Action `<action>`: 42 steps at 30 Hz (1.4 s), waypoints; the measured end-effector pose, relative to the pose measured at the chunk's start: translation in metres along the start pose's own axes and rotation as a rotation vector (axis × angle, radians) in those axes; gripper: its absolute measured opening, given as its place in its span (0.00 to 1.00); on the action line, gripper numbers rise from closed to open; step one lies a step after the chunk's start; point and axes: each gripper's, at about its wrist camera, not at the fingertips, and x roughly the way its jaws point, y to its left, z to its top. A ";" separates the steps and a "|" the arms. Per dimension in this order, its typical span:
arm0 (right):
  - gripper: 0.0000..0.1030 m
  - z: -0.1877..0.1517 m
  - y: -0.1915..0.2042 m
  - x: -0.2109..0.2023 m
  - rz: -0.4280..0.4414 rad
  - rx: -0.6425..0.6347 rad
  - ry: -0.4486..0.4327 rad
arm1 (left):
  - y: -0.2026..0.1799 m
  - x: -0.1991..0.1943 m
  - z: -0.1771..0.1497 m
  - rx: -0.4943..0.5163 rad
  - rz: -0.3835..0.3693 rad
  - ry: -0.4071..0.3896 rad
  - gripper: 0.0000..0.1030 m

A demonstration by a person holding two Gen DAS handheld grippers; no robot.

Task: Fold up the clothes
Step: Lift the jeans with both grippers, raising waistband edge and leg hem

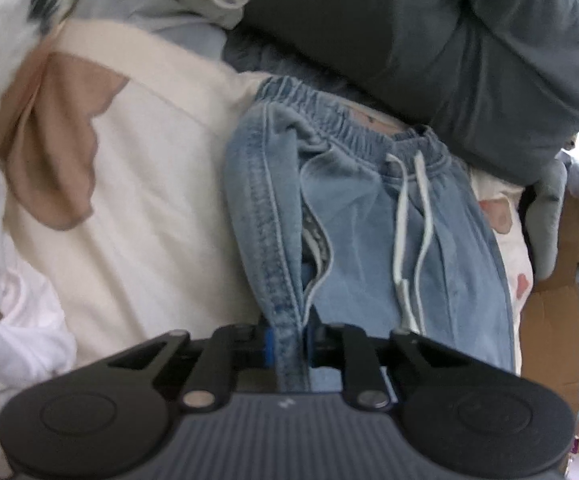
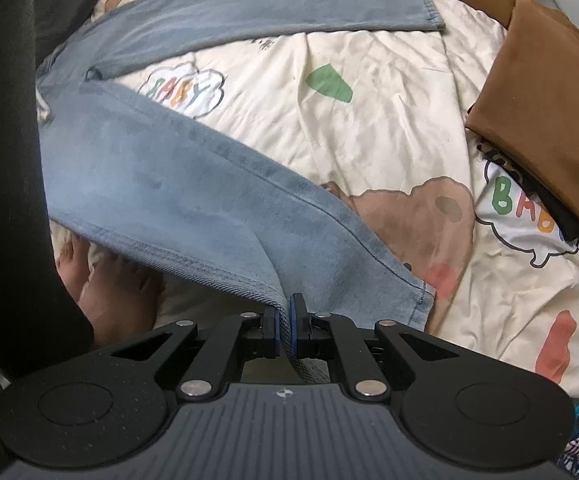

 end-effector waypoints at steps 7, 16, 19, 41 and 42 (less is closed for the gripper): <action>0.02 0.009 -0.006 -0.015 -0.016 0.010 -0.072 | -0.037 -0.028 0.007 0.069 -0.001 -0.023 0.14; 0.02 0.032 -0.019 -0.033 -0.022 0.019 -0.190 | -0.117 -0.041 0.019 0.223 0.040 -0.025 0.13; 0.02 0.038 -0.024 -0.039 -0.021 0.019 -0.241 | -0.143 -0.048 0.021 0.273 0.058 -0.028 0.12; 0.02 0.091 -0.035 -0.090 -0.087 0.059 -0.420 | -0.236 -0.054 0.034 0.331 0.057 -0.022 0.09; 0.02 0.094 -0.036 -0.091 -0.089 0.059 -0.421 | -0.238 -0.053 0.035 0.326 0.053 -0.017 0.09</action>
